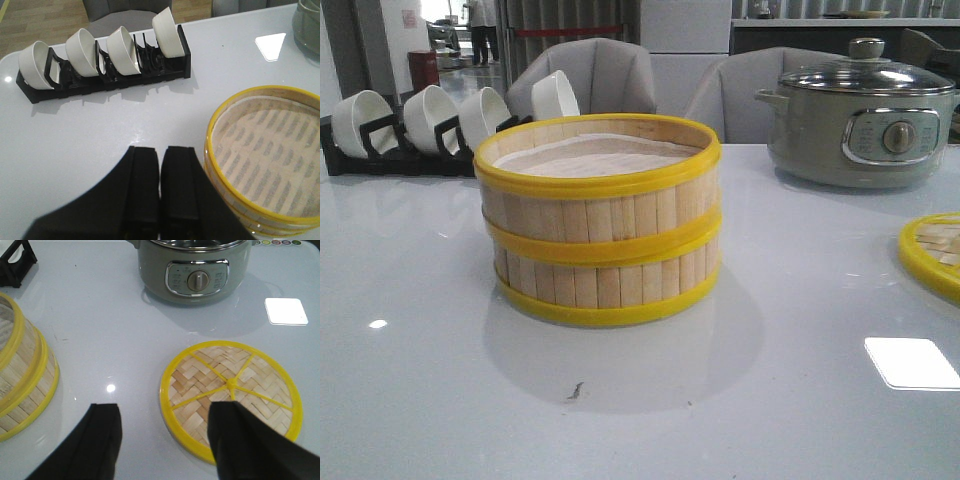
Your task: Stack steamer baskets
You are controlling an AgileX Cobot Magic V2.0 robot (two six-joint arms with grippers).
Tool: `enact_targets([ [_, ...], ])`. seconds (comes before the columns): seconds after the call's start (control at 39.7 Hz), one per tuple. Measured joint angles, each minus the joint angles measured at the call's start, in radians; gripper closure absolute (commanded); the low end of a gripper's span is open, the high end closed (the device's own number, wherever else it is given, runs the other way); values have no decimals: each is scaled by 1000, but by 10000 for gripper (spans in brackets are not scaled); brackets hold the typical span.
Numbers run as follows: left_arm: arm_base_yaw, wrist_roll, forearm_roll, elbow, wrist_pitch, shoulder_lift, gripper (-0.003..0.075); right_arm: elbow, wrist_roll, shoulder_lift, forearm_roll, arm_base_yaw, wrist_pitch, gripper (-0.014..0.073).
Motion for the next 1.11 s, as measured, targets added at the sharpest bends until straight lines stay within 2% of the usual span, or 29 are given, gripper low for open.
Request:
enact_targets([
  [0.23,0,-21,0,212,-87,-171,629,0,0,0,2,0,0,99],
  [0.58,0,-31,0,457,-177,-383,629,0,0,0,4,0,7,99],
  [1.11,0,-57,-12,757,-275,-529,629,0,0,0,15,0,20,99],
])
